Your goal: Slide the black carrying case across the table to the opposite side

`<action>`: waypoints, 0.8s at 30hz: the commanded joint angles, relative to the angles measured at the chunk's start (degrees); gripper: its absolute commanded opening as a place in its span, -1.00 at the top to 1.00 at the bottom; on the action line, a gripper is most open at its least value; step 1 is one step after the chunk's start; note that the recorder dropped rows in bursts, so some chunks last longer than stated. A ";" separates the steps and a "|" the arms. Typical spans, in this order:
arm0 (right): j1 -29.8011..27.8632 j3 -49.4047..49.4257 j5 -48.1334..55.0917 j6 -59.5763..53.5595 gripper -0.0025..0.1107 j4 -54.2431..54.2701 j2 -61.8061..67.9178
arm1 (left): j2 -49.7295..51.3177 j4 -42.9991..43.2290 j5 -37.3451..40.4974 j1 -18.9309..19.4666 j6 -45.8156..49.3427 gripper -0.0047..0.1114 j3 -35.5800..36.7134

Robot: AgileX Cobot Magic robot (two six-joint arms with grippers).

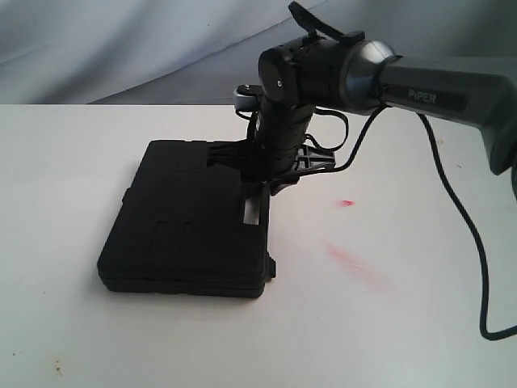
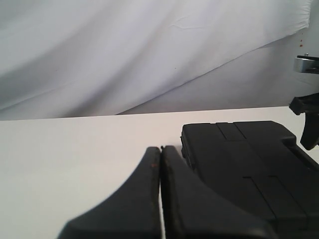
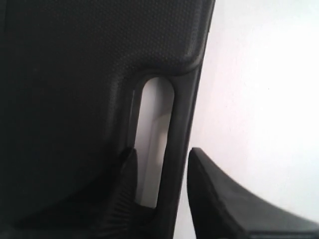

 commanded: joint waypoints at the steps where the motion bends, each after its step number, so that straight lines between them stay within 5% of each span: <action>1: -0.04 -0.40 -1.07 0.17 0.39 -0.86 1.68 | -0.22 0.01 -0.60 0.14 -0.35 0.92 0.24; 15: -0.04 -0.40 -1.79 0.38 0.43 -1.36 5.99 | -0.22 0.01 -0.60 0.14 -0.25 0.92 0.24; 24: -0.04 -0.40 -1.49 1.24 0.96 -3.29 5.99 | -0.22 0.01 -0.60 0.14 -0.40 0.92 0.24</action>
